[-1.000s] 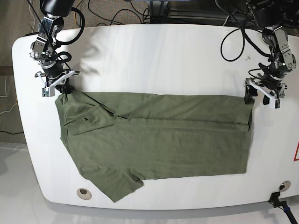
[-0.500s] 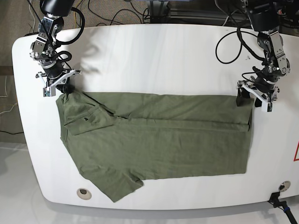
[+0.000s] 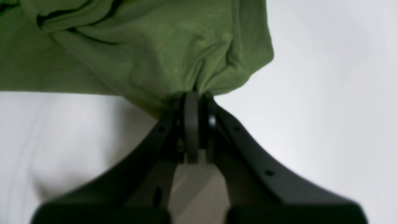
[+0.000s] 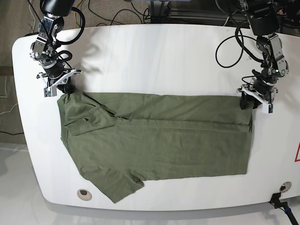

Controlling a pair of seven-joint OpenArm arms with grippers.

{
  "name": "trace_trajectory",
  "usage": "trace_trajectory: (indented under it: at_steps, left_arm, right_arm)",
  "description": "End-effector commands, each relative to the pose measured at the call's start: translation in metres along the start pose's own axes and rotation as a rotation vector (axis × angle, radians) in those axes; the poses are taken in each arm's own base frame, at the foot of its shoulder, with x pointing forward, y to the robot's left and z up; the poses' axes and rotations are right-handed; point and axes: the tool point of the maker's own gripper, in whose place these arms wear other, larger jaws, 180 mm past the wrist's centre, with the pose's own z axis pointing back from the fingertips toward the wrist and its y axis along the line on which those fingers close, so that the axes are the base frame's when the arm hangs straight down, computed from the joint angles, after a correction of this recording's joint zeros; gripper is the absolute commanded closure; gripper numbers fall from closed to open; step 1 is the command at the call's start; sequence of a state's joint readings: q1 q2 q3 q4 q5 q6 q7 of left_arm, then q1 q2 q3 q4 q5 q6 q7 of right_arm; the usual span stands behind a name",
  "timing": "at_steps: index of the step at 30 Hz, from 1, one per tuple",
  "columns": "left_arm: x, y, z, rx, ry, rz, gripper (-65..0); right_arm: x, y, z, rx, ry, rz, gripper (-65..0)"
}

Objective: Fold the T-shirt properly

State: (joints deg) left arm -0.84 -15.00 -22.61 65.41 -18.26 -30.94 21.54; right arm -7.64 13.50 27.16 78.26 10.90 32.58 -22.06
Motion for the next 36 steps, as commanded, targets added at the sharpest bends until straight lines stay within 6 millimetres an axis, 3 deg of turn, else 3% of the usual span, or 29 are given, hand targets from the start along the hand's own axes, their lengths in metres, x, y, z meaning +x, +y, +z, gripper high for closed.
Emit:
trace_trajectory:
  at_steps: [1, 2, 8, 12, 23, 29, 36]
  left_arm:
    - [0.002, 0.005, 0.002, 0.007, 0.017, -0.017, -8.2]
    - [0.002, 0.005, 0.002, 0.007, 0.017, -0.017, -0.5]
    - [-0.001, 0.005, 0.003, 0.008, 0.024, -0.018, 0.0]
    - [-0.016, 0.005, 0.014, 0.010, 0.052, -0.037, 0.0]
    - [-0.043, 0.018, 0.086, 0.044, 0.136, -0.237, 0.0]
    - [-0.066, 0.014, 0.119, 0.039, 0.196, -0.286, 0.0]
    - [-0.086, 0.011, 0.156, 0.045, 0.256, -0.319, 0.0]
  right_arm:
    - [0.012, -0.004, 0.002, -0.001, -0.028, 0.015, 0.0]
    - [0.012, -0.004, 0.002, -0.001, -0.028, 0.015, 0.0]
    - [0.014, -0.003, 0.003, -0.002, -0.034, 0.021, 0.0]
    - [0.010, -0.001, 0.016, -0.006, -0.032, 0.053, 0.0]
    - [-0.045, 0.028, 0.074, 0.008, 0.092, 0.104, 0.0]
    - [-0.060, 0.017, 0.117, -0.072, 0.116, 0.097, 0.0]
    - [-0.087, 0.005, 0.145, -0.109, 0.197, 0.095, 0.0]
